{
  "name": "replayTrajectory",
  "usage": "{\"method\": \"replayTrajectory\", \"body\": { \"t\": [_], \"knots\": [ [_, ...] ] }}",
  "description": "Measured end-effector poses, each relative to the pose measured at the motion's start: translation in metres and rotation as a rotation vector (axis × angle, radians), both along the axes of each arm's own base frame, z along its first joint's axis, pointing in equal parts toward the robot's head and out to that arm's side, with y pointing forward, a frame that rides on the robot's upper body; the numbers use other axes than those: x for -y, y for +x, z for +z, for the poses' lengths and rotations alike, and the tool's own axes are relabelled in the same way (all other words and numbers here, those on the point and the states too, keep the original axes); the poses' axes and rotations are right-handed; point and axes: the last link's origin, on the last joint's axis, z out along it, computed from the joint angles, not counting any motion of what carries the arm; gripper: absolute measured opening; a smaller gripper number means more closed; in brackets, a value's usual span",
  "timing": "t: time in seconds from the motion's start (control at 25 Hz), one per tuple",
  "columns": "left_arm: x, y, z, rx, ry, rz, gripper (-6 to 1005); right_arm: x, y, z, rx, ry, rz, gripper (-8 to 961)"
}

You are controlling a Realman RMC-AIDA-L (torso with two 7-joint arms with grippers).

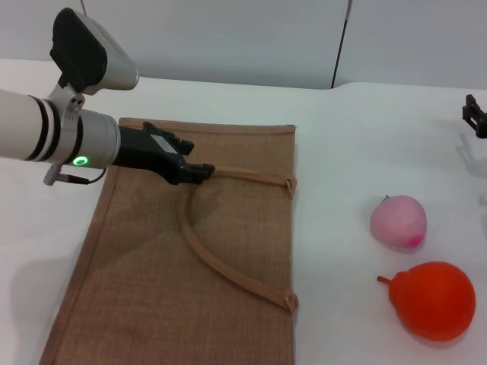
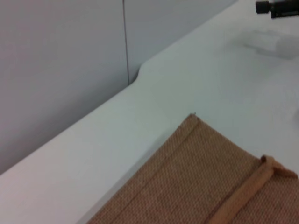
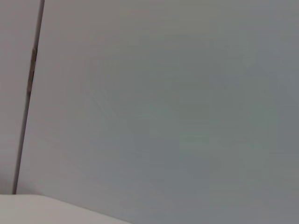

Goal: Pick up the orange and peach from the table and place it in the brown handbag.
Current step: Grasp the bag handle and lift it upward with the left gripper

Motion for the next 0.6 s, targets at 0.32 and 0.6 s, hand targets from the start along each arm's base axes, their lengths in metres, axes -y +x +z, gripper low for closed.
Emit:
{"method": "replayTrajectory", "body": {
  "t": [0.32, 0.6],
  "knots": [
    [-0.0042, 0.006, 0.0064, -0.023, -0.043, 0.015, 600, -0.0013, -0.0021, -0.0003, -0.002, 0.0, 0.005, 758],
    [-0.0071, 0.0049, 0.0063, -0.045, -0.049, 0.035, 600, -0.0023, -0.0039, -0.0005, -0.004, 0.0, 0.01, 758]
  ]
}}
